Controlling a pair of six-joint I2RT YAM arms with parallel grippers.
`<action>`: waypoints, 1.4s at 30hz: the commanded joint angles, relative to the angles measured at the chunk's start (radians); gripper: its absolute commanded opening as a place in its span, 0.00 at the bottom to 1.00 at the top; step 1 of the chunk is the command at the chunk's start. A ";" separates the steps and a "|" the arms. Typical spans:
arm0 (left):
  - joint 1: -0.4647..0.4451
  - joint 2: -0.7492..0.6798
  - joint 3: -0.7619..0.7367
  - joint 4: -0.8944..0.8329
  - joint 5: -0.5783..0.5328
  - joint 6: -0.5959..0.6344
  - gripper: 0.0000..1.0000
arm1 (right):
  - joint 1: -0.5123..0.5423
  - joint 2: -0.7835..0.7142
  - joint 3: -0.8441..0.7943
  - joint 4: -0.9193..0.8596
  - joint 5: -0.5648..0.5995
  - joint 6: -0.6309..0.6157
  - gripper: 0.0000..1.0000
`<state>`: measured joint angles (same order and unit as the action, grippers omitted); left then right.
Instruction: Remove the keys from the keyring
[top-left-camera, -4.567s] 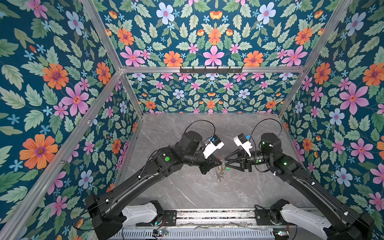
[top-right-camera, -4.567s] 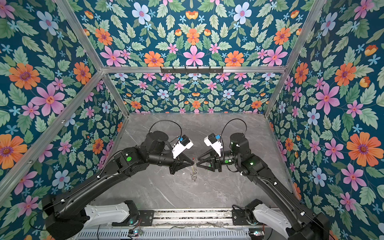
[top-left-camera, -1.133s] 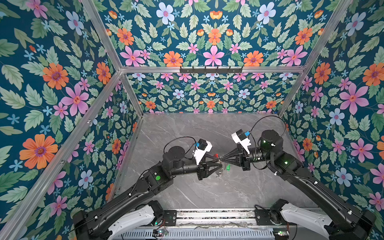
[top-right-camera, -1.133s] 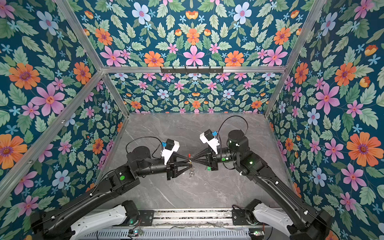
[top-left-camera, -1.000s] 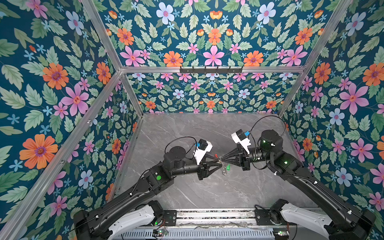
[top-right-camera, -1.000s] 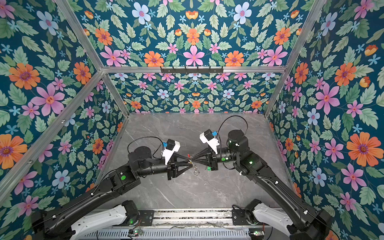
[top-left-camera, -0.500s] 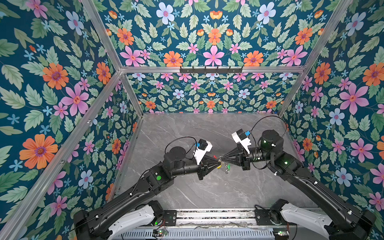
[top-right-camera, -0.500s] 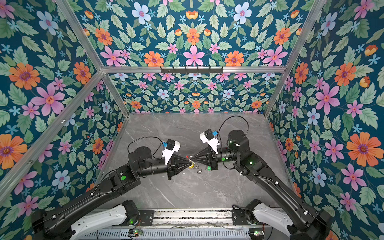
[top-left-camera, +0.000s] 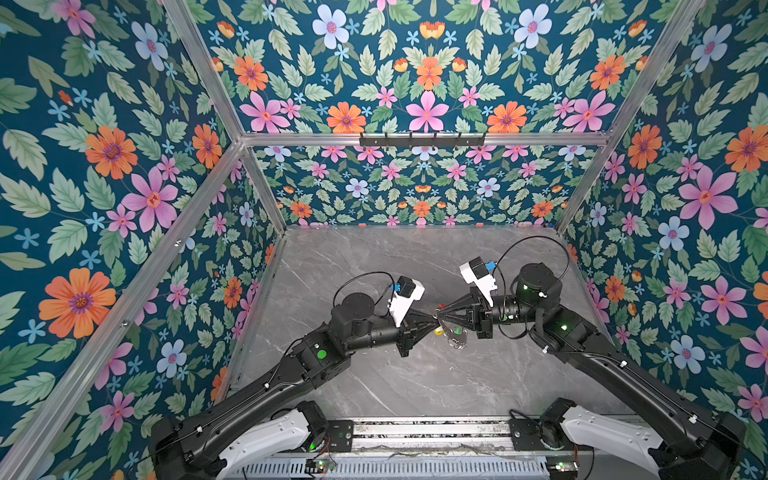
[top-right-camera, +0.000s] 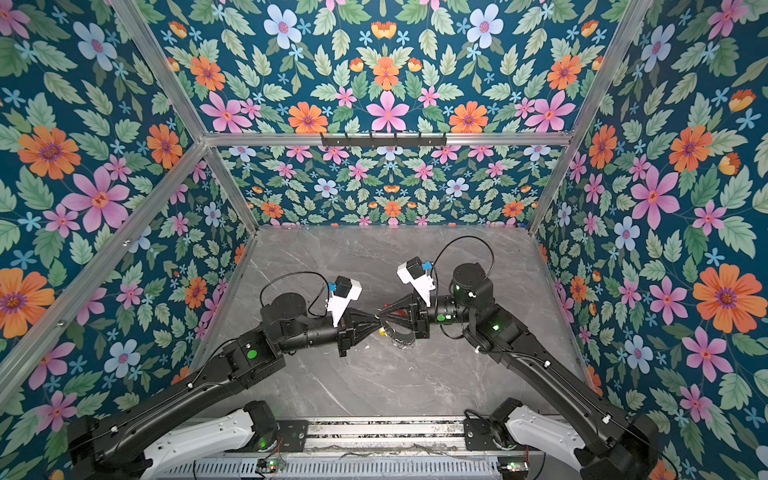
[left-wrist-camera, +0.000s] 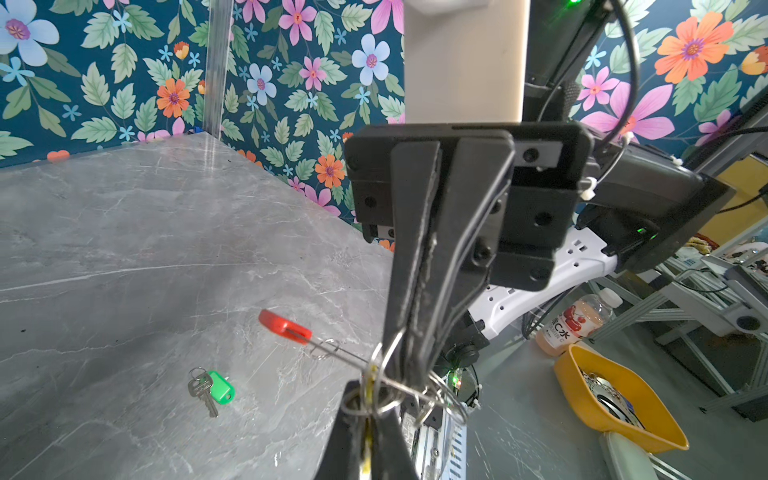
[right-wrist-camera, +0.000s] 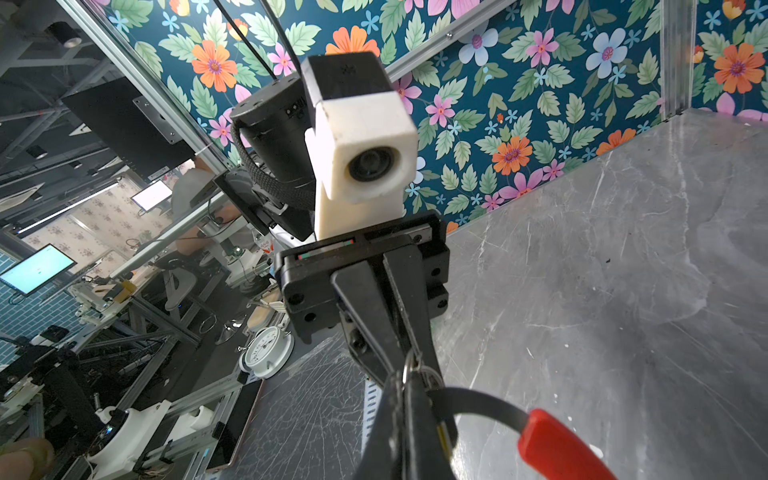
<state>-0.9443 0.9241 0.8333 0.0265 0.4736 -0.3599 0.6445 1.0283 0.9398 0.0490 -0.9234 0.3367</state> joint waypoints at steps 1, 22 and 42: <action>0.000 -0.008 -0.011 0.082 -0.016 -0.019 0.00 | 0.010 0.002 -0.011 0.111 0.020 0.030 0.00; 0.000 -0.019 -0.034 0.169 0.125 -0.081 0.00 | 0.012 -0.029 -0.102 0.283 0.160 0.096 0.00; 0.001 0.058 -0.077 0.274 0.114 -0.101 0.00 | 0.013 -0.027 -0.171 0.543 0.114 0.204 0.00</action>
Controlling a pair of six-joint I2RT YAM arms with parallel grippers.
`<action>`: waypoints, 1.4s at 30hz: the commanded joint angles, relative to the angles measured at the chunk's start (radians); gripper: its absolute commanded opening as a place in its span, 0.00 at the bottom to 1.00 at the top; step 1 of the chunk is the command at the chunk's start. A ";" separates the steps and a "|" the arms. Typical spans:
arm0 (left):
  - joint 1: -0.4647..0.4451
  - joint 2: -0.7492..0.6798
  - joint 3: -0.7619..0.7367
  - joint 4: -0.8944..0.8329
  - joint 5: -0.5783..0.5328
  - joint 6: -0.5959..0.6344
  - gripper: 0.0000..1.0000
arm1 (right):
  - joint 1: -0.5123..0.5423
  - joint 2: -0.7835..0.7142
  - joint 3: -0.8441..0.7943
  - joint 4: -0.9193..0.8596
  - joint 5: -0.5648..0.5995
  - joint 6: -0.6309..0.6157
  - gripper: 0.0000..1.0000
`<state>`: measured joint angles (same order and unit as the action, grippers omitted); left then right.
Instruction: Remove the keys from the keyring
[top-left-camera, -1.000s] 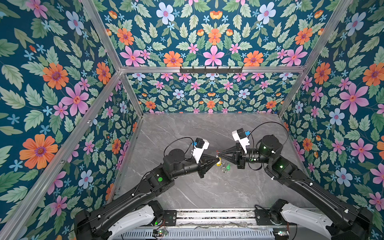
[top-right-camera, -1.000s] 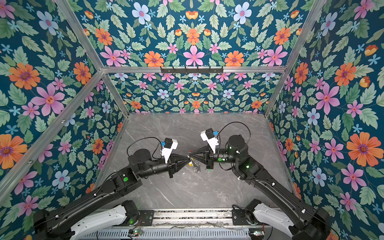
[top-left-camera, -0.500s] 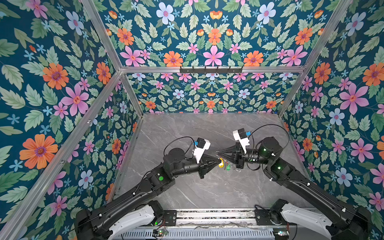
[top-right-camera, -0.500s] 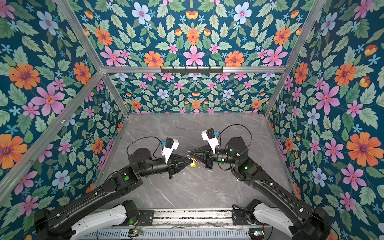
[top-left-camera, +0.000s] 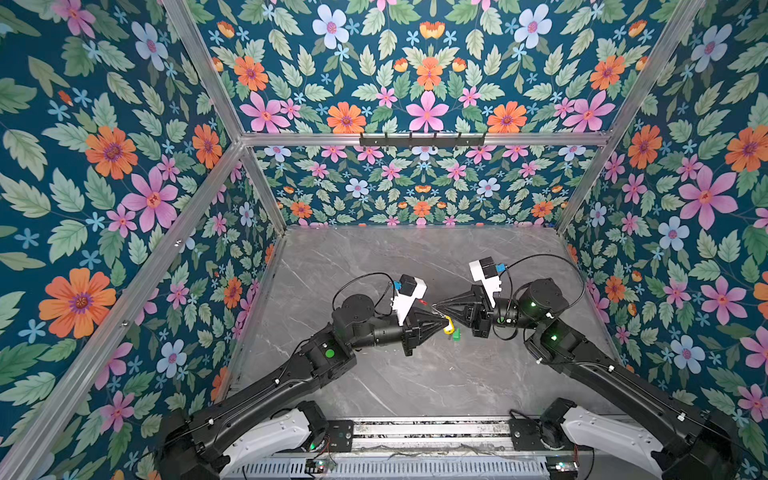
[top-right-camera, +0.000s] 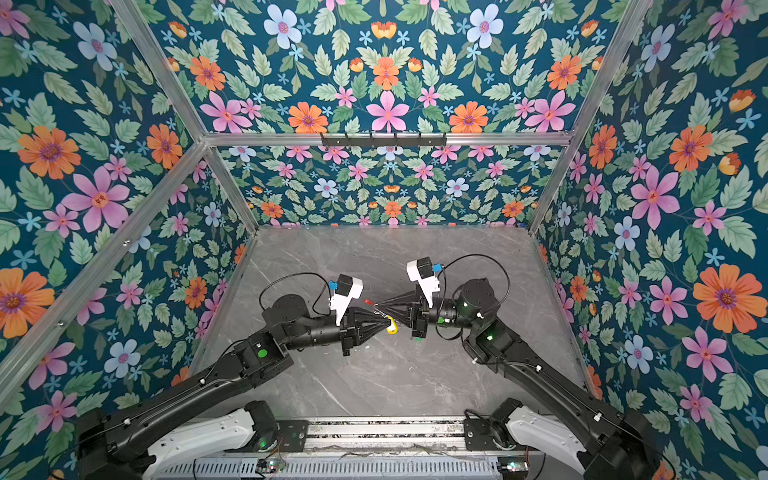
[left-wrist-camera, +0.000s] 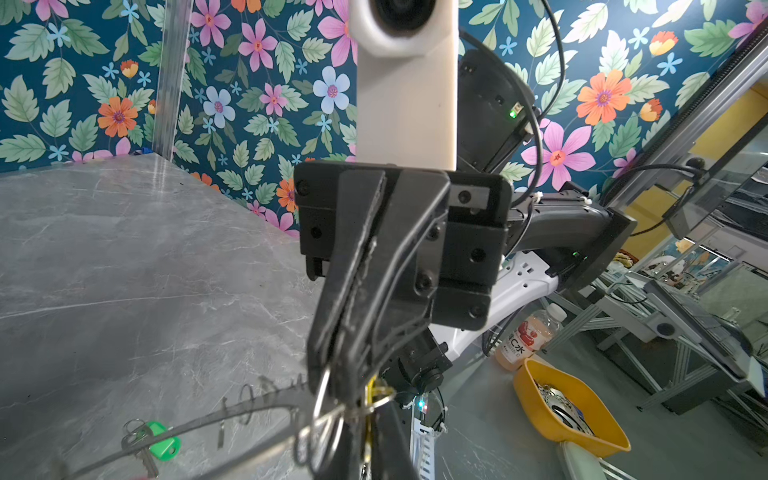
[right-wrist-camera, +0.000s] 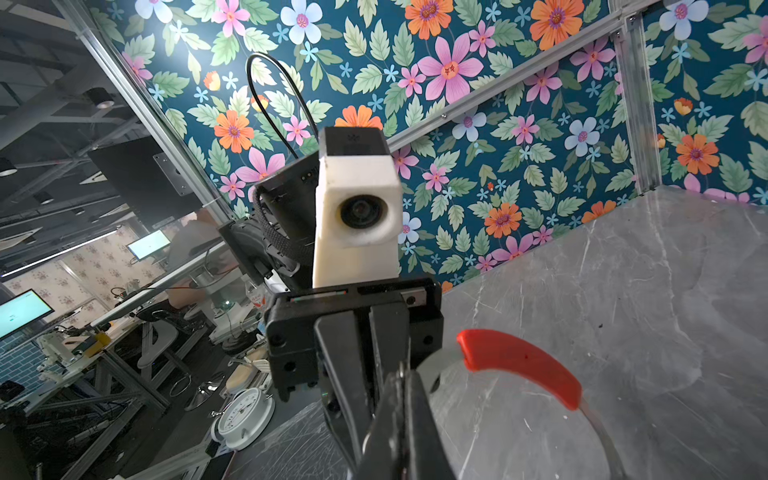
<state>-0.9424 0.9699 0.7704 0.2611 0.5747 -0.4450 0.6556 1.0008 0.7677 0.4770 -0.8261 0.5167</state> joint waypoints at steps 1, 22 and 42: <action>-0.001 0.018 -0.018 0.057 0.009 -0.017 0.00 | 0.002 0.006 0.002 0.126 0.016 0.031 0.00; -0.001 -0.054 -0.001 -0.082 -0.065 0.044 0.24 | 0.008 -0.062 0.016 -0.067 0.038 -0.071 0.00; 0.058 -0.140 0.038 -0.138 0.002 0.089 0.37 | 0.009 -0.085 0.030 -0.120 -0.037 -0.094 0.00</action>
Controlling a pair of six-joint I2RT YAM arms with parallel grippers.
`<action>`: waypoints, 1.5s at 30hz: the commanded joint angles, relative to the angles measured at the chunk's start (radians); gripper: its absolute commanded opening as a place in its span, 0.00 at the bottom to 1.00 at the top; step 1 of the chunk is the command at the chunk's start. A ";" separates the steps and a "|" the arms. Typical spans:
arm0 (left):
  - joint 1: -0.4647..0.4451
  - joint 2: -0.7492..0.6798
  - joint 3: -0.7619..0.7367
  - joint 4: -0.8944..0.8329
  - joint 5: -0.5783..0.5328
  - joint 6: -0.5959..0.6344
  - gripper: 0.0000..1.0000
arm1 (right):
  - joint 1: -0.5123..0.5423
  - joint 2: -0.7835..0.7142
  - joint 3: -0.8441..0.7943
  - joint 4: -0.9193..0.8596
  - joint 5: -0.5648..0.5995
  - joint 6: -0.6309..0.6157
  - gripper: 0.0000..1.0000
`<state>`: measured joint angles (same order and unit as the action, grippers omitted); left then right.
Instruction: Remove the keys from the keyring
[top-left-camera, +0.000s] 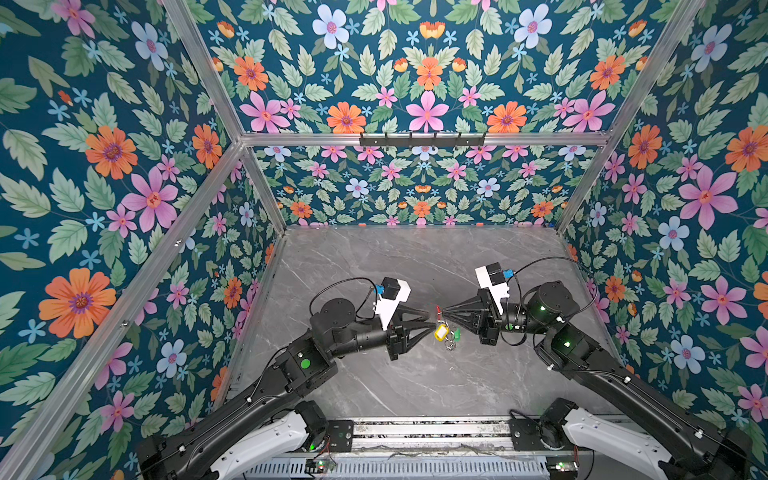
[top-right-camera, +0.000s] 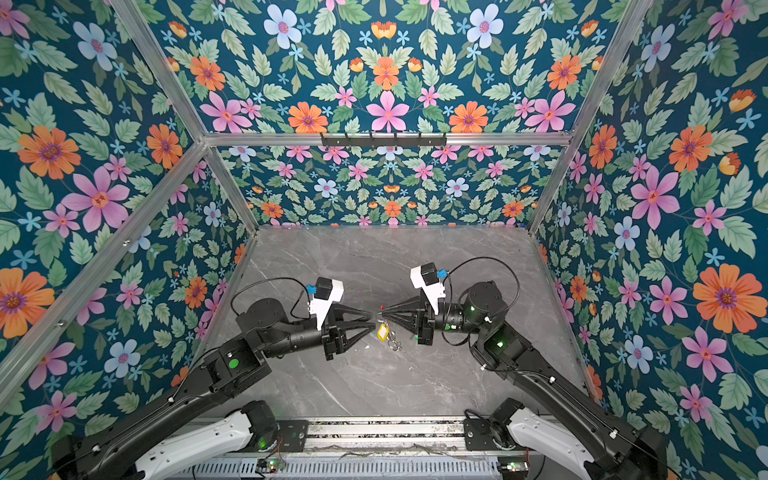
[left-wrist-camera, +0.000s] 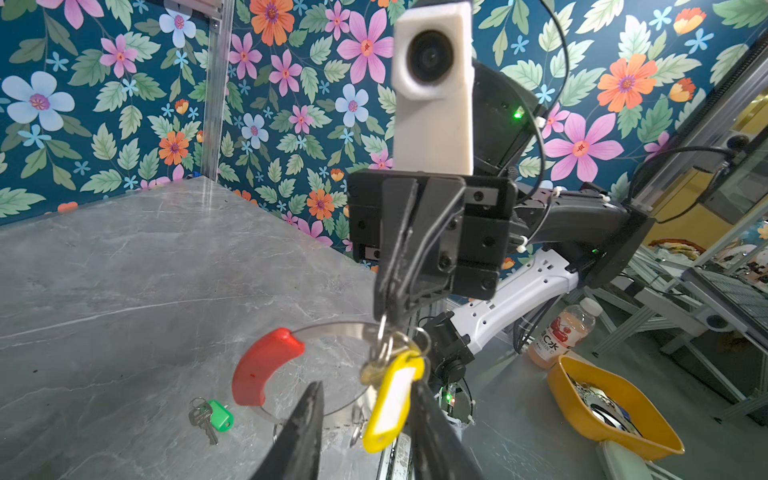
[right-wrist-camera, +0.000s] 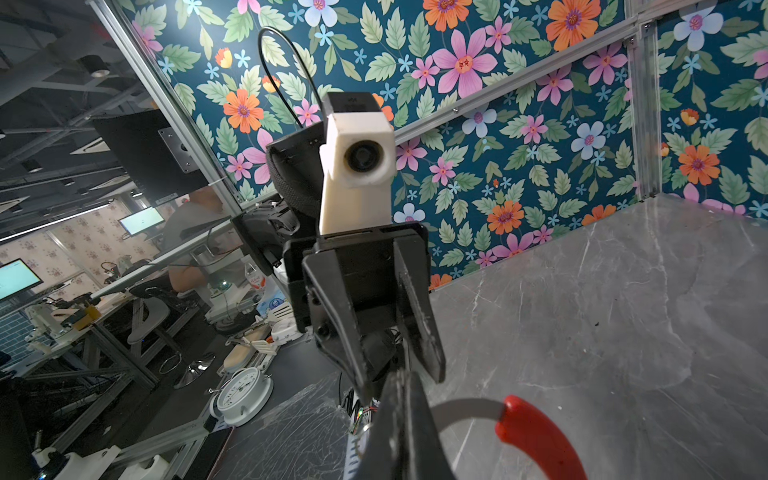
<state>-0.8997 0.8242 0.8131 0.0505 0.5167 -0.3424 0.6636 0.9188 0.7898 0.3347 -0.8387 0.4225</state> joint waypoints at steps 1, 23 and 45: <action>0.026 0.012 -0.005 0.078 0.063 -0.018 0.37 | 0.001 -0.004 0.008 0.025 -0.026 0.003 0.00; 0.053 0.047 -0.029 0.223 0.189 -0.113 0.17 | 0.001 0.007 0.012 0.034 -0.021 0.013 0.00; 0.053 0.132 0.218 -0.278 0.155 0.054 0.00 | 0.000 -0.098 0.051 -0.352 0.116 -0.117 0.40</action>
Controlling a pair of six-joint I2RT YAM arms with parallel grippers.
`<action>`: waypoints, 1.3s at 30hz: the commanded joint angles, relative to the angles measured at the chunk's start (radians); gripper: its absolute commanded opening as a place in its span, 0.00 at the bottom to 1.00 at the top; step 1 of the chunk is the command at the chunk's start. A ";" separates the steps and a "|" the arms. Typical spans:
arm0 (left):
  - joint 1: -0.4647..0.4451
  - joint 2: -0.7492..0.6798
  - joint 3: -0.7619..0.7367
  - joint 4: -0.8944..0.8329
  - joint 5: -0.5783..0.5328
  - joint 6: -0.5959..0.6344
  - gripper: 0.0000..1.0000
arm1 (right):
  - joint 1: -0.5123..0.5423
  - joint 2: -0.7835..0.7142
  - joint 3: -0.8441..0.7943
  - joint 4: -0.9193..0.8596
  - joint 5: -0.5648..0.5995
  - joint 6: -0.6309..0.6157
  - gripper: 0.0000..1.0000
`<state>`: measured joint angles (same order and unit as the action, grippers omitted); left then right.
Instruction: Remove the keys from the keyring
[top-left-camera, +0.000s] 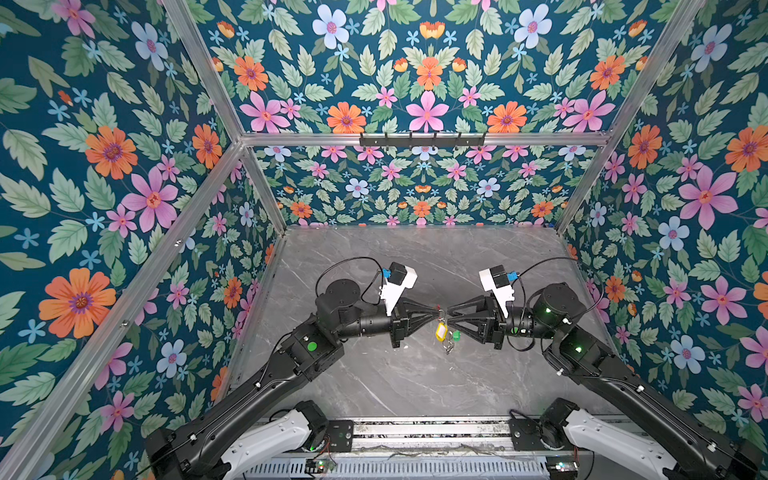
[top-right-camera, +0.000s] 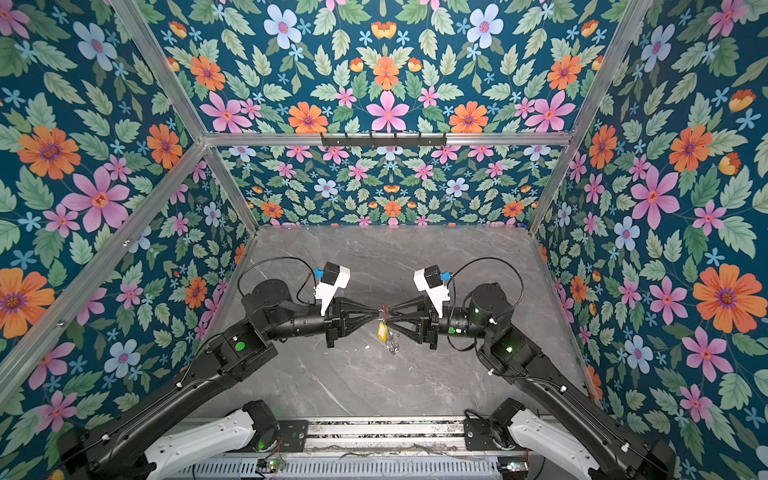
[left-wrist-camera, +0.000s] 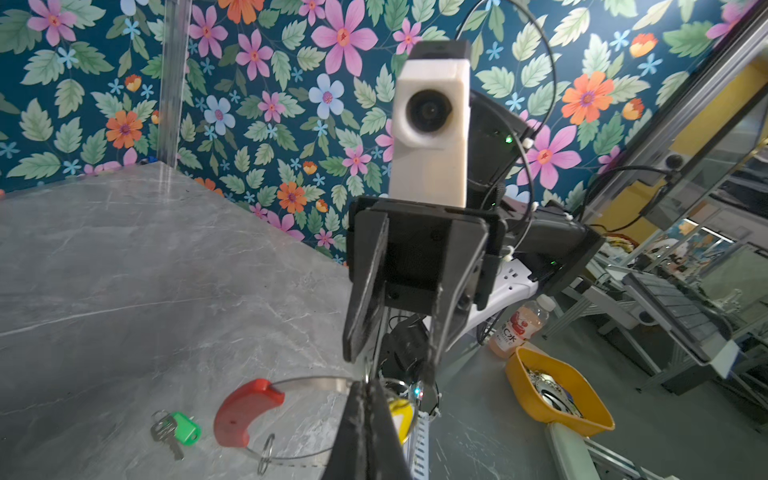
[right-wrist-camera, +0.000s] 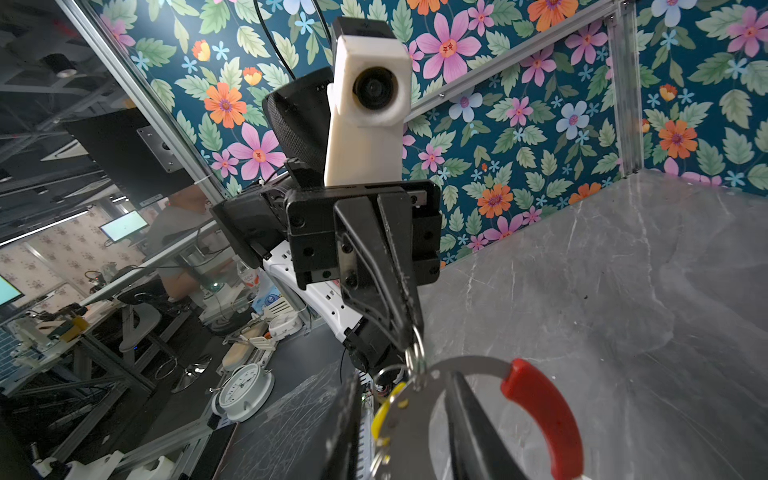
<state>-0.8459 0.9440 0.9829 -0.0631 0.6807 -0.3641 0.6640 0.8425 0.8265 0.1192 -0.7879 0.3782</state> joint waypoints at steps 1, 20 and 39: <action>-0.001 0.024 0.078 -0.225 -0.015 0.101 0.00 | 0.000 -0.035 0.015 -0.163 0.085 -0.091 0.43; -0.086 0.262 0.368 -0.688 -0.102 0.350 0.00 | -0.117 0.153 0.116 -0.304 -0.310 -0.222 0.29; -0.100 0.311 0.449 -0.741 -0.058 0.396 0.00 | -0.076 0.198 0.098 -0.317 -0.321 -0.280 0.19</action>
<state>-0.9459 1.2560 1.4254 -0.8001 0.6033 0.0135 0.5861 1.0405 0.9237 -0.2077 -1.0981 0.1089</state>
